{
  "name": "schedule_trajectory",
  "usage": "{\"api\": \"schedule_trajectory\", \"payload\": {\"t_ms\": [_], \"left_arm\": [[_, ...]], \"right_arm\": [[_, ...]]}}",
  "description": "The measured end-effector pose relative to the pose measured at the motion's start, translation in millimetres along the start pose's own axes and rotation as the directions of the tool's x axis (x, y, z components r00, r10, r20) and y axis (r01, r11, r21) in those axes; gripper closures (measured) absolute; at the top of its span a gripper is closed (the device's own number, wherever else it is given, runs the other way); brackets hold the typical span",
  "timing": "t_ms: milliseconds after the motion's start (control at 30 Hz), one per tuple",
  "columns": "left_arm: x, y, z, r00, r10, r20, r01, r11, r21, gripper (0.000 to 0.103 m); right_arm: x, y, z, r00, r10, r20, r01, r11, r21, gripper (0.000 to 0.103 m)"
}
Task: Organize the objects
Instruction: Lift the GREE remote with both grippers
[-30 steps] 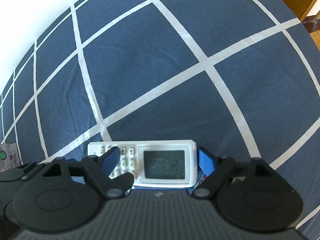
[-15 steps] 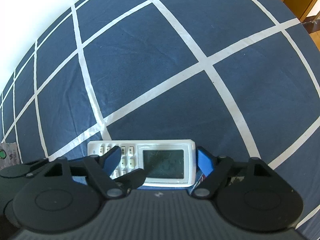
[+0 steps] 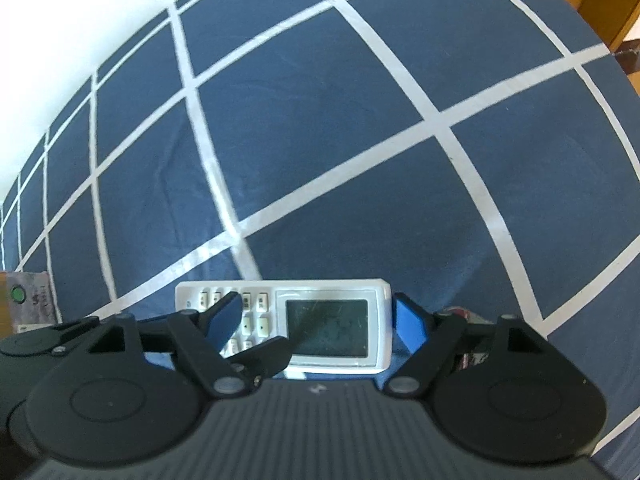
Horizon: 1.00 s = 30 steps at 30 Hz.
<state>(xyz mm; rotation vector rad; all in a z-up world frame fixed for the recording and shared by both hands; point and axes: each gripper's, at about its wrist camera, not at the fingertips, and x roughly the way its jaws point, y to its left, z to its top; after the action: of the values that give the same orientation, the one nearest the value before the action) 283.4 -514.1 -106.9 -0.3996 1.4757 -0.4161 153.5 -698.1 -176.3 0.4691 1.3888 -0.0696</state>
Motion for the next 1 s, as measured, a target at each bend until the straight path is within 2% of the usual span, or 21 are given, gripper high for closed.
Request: {"api": "schedule_trajectory", "payload": {"t_ms": [433,767,1000], "left_arm": [[-73.0,22.1,-46.4,0.993,0.023,0.113,-0.018,0.999,-0.043,0.027],[-117.0,55.5,-97.3,0.983,0.022,0.182,-0.009,0.997,-0.071,0.027],[-147.3,92.4,-131.7,0.976,0.027,0.218,-0.009,0.996,-0.083,0.027]], "right_arm": [[-52.6,50.9,-37.7,0.997,0.037,0.068,-0.031,0.997,-0.075,0.023],[-82.0,98.1,-84.3,0.993,0.046,0.112,-0.032,0.991,-0.127,0.023],[-93.2,144.2,-118.2,0.99,0.056,0.133,-0.035,0.988,-0.152,0.023]]}}
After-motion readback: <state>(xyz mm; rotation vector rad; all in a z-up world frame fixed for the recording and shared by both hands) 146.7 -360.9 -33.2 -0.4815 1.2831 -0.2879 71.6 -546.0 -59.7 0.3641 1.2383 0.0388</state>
